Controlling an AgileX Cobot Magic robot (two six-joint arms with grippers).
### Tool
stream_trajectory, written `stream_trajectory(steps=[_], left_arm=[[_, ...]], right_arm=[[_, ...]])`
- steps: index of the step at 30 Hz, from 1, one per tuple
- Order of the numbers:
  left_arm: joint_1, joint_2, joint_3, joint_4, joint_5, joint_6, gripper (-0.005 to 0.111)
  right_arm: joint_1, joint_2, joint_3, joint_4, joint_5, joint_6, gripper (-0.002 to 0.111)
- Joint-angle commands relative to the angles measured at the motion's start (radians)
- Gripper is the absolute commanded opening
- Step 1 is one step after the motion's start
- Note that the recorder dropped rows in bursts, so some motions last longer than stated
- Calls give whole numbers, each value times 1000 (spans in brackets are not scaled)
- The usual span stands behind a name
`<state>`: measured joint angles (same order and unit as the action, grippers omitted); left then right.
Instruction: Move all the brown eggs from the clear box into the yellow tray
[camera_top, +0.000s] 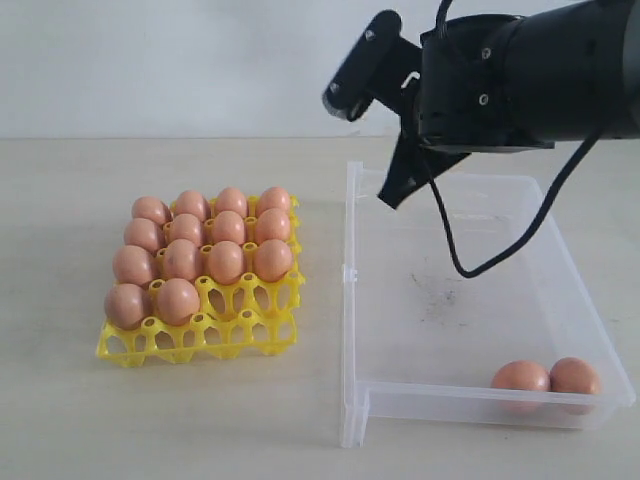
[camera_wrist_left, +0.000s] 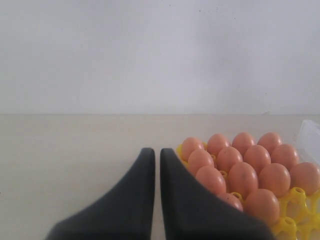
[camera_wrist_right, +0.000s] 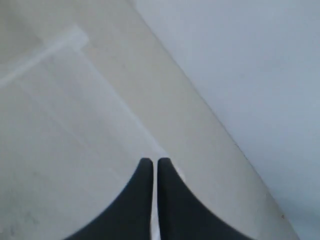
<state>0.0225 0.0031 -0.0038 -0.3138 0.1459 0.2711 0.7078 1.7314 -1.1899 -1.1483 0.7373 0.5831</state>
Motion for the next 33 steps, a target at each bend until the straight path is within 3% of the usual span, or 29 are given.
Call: stream_trajectory(steps=[1,6,12,15,19,25,33], left_arm=[[2,-3,4,-5,-14,0,4],[2,-3,4,-5,-14,0,4],[2,-3,4,-5,-14,0,4],[2,-3,4,-5,-14,0,4],[2,-3,4,-5,-14,0,4],[2,-3,4,-5,-14,0,4],[2,-3,4,-5,-14,0,4]], right_arm=[[-6,-12,2,205,124,-249,0],[-79,-12,2,704,26,-596,0],[-210,-12,2,1188,107,-947,0],[-225,-12,2,1189,160,-961,0],[-229,-4,2,1113,235,-813,0],[-229,78,4,1059,475,-769,0],[-229,166,4,1006,484,-874,0]])
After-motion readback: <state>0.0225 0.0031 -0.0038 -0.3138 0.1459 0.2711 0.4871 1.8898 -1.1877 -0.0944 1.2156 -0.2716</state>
